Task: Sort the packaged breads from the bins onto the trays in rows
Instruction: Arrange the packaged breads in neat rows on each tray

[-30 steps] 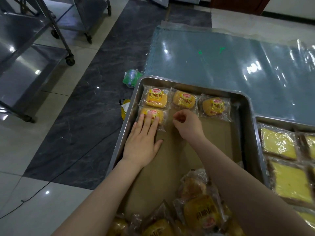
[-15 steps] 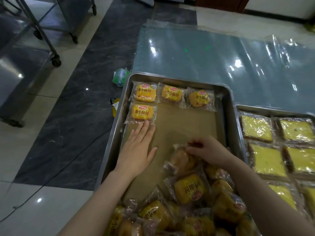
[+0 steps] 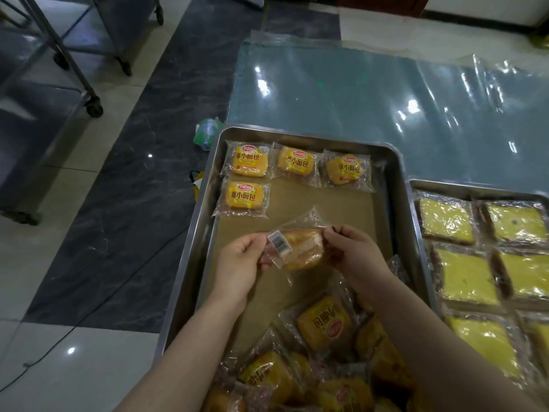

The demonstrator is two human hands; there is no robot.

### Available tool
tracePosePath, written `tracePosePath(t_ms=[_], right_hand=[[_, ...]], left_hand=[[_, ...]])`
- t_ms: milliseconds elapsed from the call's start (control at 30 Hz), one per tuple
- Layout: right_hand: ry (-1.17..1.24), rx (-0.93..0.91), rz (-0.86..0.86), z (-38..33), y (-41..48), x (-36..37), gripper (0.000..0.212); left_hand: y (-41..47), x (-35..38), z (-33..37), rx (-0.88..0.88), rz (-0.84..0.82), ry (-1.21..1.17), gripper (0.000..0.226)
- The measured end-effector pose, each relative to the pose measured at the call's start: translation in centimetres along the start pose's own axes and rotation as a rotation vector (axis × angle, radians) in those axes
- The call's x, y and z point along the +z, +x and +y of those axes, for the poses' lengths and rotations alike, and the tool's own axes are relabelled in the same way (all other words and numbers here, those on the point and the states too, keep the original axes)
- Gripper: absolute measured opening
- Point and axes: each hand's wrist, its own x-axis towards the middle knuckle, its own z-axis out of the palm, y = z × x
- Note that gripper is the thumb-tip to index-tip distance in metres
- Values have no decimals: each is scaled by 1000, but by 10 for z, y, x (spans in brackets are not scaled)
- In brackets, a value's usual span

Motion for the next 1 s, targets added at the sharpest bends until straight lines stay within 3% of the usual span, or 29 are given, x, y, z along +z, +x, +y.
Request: tracePosePath(t_ms=[67, 167, 300, 600, 700, 767, 833, 900, 1000], right_hand=[[160, 59, -42, 1, -4, 0, 21], [190, 75, -147, 1, -12, -1, 41], [203, 43, -91, 0, -12, 2, 39], [318, 119, -42, 5, -20, 14, 52], [341, 4, 88, 2, -24, 17, 34], [83, -268, 289, -3, -23, 13, 17], [-433, -538, 455, -7, -19, 5, 18], [-846, -584, 355, -5, -14, 1, 22], [-1009, -476, 68, 11, -9, 2, 29]], left_hand=[[-1, 0, 0, 23, -4, 21, 22], [-1, -4, 0, 37, -26, -7, 21], [-4, -7, 0, 13, -122, -60, 21], [-2, -13, 2, 76, -273, 146, 22], [1, -12, 3, 153, -239, 339, 30], [1, -12, -1, 294, -134, 600, 41], [-1, -14, -5, 410, -48, 776, 47], [0, -15, -11, 468, -29, 849, 49], [5, -18, -19, 504, -47, 917, 51]])
